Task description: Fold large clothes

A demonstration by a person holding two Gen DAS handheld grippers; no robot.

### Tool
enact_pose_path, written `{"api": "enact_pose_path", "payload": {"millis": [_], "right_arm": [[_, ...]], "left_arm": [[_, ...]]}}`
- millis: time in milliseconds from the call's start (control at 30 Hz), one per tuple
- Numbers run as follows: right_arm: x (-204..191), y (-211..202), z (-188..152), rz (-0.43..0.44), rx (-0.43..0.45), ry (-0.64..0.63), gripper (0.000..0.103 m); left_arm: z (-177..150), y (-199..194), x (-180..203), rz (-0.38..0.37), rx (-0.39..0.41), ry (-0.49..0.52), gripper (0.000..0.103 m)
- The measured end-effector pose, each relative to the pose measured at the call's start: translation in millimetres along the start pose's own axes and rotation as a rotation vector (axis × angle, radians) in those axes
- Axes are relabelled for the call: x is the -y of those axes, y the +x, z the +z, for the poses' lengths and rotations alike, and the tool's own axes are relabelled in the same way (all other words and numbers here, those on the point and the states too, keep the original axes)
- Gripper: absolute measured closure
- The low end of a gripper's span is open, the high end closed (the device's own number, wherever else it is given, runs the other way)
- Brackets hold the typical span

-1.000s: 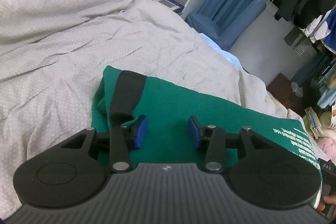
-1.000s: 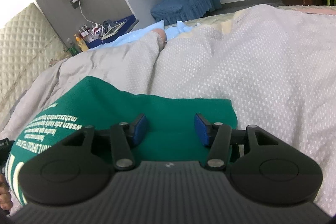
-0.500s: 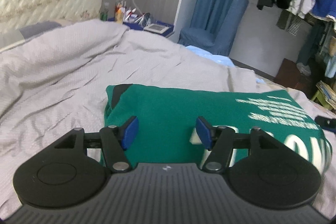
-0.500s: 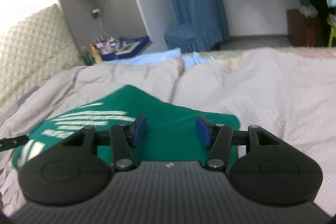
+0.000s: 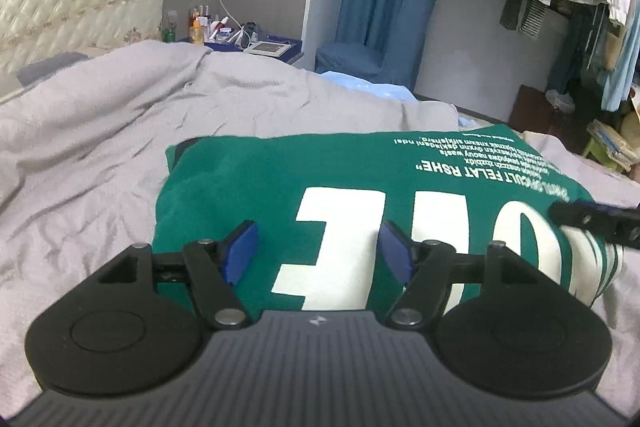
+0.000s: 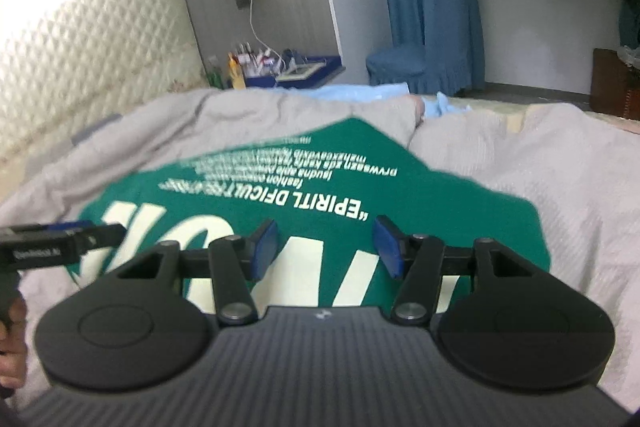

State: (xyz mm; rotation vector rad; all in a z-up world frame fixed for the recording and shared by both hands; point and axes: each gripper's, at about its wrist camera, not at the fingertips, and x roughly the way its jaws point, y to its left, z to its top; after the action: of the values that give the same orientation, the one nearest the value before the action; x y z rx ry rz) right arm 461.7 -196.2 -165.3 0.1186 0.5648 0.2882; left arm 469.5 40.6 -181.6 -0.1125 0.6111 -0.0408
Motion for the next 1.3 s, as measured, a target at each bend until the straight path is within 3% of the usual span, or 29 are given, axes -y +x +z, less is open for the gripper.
{"api": "enact_pose_path", "payload": {"millis": [133,400,700,967,1067,1233,1300], "right_arm": [[-18,8,-8,-0.057,-0.022,-0.081,0.045],[-22,21,-20,-0.088,0.001,-0.102,0.044],[-19,-19,-17,-0.056,0.028,-0.007,0.038],[-24,-59,-39,-0.032,0.009,0.086,0.037],[-26,-67,-47,-0.041,0.003,0.093,0.026],[-27,-73,-54,-0.065,-0.020,0.100,0.025],[-23,-70,-55,-0.058,-0.030,0.130,0.014]], "left_arm": [[-7,13,-2,-0.006,-0.027,-0.010,0.030],[-7,27,-5,-0.007,-0.029,-0.036,0.029],[-18,-22,-13,-0.032,0.017,-0.115,0.024],[-45,-66,-14,-0.016,0.019,-0.195,0.024],[-53,-74,-19,-0.015,0.022,-0.257,0.024],[-61,-72,-36,-0.006,0.018,-0.363,0.017],[-63,-65,-45,-0.037,-0.004,-0.422,0.015]]}}
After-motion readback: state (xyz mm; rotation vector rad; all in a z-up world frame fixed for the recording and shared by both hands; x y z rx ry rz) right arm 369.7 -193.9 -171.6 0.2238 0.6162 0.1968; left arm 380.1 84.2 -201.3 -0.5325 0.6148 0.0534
